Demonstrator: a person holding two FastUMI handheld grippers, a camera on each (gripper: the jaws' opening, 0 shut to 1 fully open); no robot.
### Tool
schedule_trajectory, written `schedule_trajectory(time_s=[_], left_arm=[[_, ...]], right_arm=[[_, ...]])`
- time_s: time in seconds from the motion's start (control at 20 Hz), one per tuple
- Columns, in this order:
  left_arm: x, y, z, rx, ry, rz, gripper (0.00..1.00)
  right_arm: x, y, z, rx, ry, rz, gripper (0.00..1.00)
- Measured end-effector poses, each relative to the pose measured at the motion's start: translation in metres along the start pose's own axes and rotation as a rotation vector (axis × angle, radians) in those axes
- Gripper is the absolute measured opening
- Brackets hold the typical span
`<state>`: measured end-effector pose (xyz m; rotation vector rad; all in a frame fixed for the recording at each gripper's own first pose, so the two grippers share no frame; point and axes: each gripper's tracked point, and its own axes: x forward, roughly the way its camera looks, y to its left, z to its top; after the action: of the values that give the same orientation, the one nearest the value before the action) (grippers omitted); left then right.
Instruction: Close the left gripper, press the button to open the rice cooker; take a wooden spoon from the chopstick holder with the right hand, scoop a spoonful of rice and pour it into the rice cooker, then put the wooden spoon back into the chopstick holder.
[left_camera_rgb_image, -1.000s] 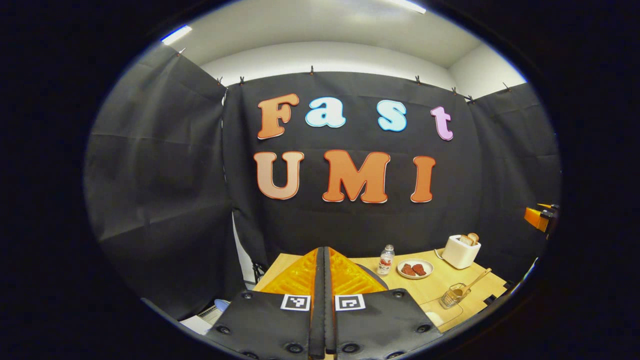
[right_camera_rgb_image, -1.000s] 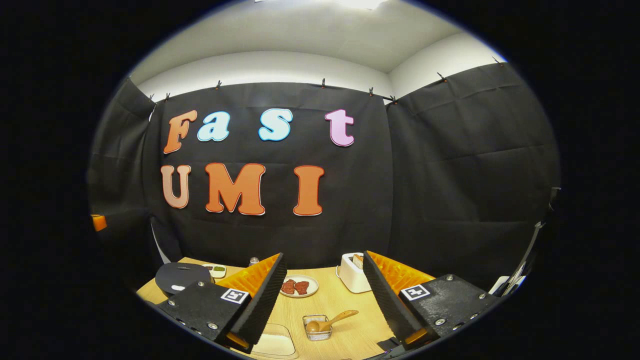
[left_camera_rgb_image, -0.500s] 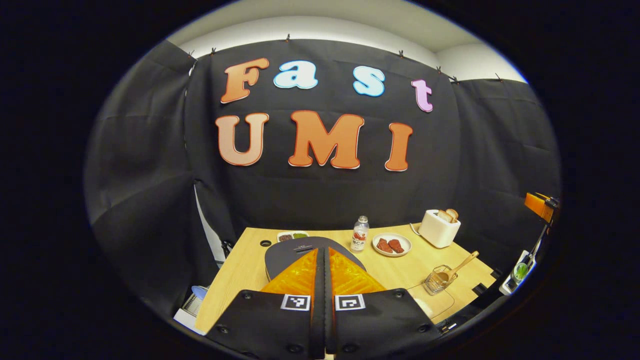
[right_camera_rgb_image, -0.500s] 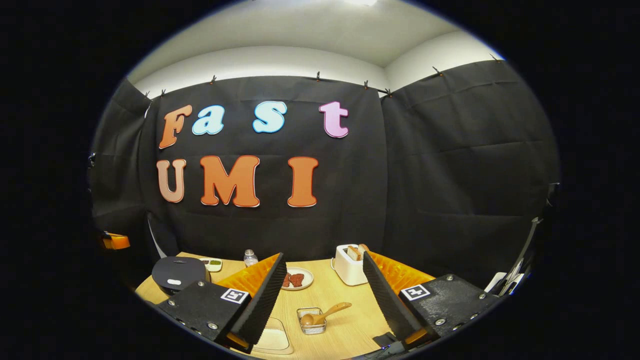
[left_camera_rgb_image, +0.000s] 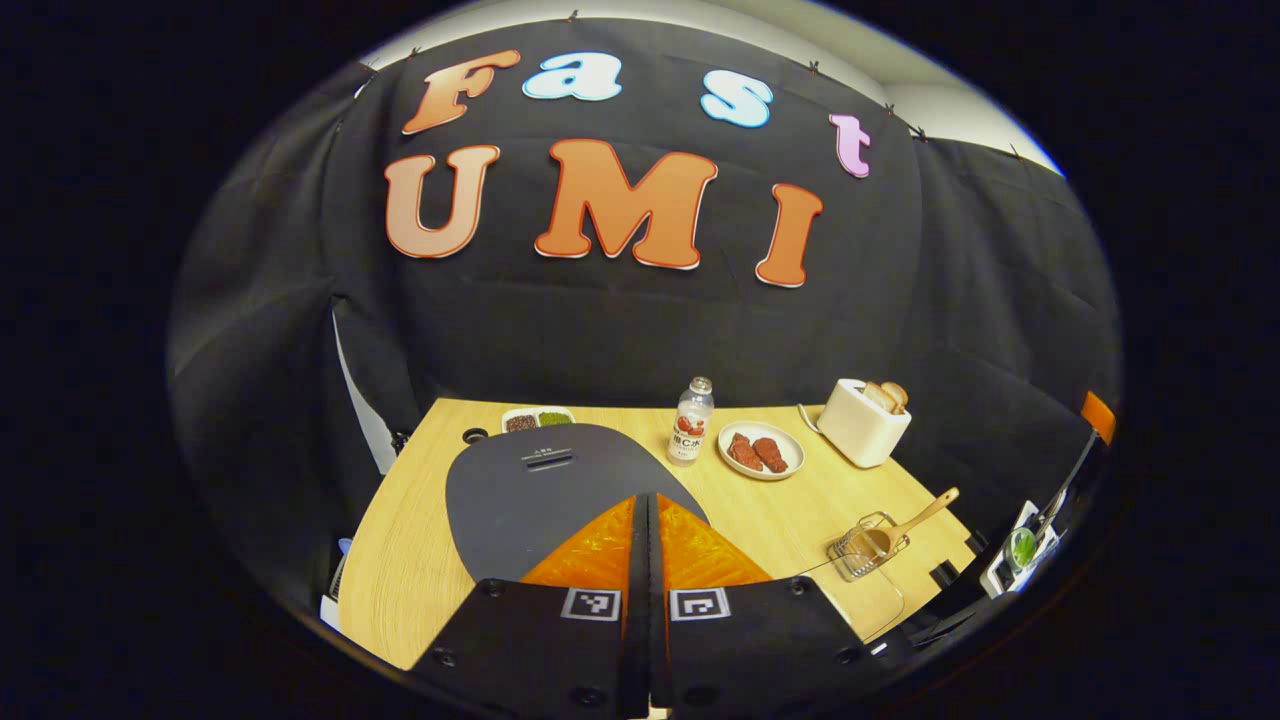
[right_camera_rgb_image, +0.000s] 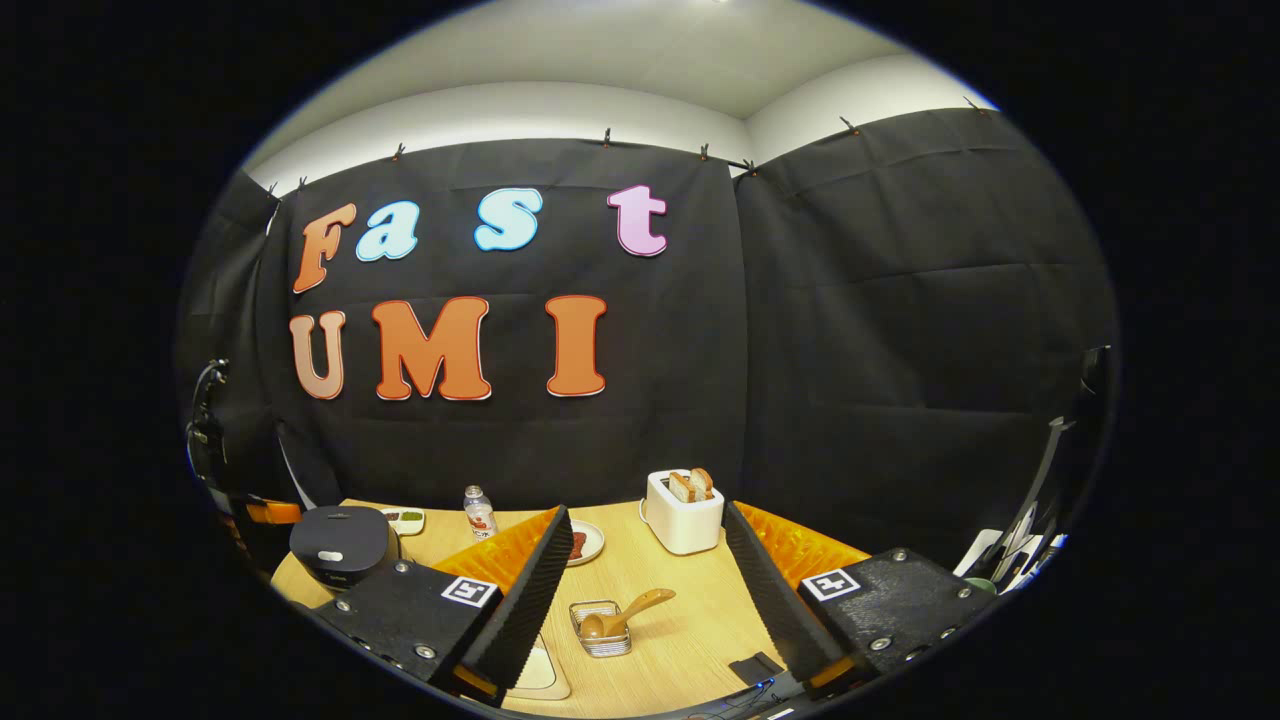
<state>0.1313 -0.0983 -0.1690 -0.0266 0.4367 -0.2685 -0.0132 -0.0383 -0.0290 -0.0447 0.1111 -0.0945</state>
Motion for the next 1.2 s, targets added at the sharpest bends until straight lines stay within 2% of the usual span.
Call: schedule_trajectory(time_s=[0.2, 0.5, 0.55, 0.65, 0.8, 0.85, 0.95, 1.1, 1.15, 1.2], left_arm=[[0.029, 0.003, -0.030, 0.029, 0.078, 0.015, 0.05], [0.042, 0.006, -0.056, 0.032, 0.132, 0.027, 0.04], [0.044, 0.008, -0.059, 0.033, 0.136, 0.032, 0.00], [0.045, 0.009, -0.066, 0.035, 0.150, 0.038, 0.04], [0.044, 0.009, -0.068, 0.016, 0.153, 0.039, 0.09], [0.044, 0.009, -0.072, -0.002, 0.158, 0.041, 0.00], [0.044, 0.009, -0.076, -0.033, 0.161, 0.045, 0.05], [0.044, 0.008, -0.080, 0.011, 0.191, 0.036, 0.05], [0.047, 0.010, -0.077, 0.028, 0.170, 0.043, 0.02], [0.046, 0.009, -0.080, 0.031, 0.186, 0.053, 0.05]], right_arm=[[0.003, -0.006, -0.004, 0.003, 0.009, -0.018, 0.95], [0.006, -0.007, -0.010, 0.004, 0.022, -0.028, 0.95], [0.007, -0.006, -0.011, 0.004, 0.023, -0.026, 0.95], [0.008, -0.002, -0.012, 0.005, 0.026, -0.018, 0.95], [0.010, 0.003, -0.017, 0.003, 0.036, -0.009, 0.95], [0.009, 0.004, -0.018, 0.004, 0.041, -0.003, 0.95], [0.008, 0.006, -0.018, 0.003, 0.040, -0.002, 0.95], [0.007, 0.006, -0.018, 0.007, 0.041, 0.002, 0.95], [0.006, 0.006, -0.017, 0.011, 0.040, 0.005, 0.95], [0.005, 0.006, -0.015, 0.014, 0.036, 0.006, 1.00]])
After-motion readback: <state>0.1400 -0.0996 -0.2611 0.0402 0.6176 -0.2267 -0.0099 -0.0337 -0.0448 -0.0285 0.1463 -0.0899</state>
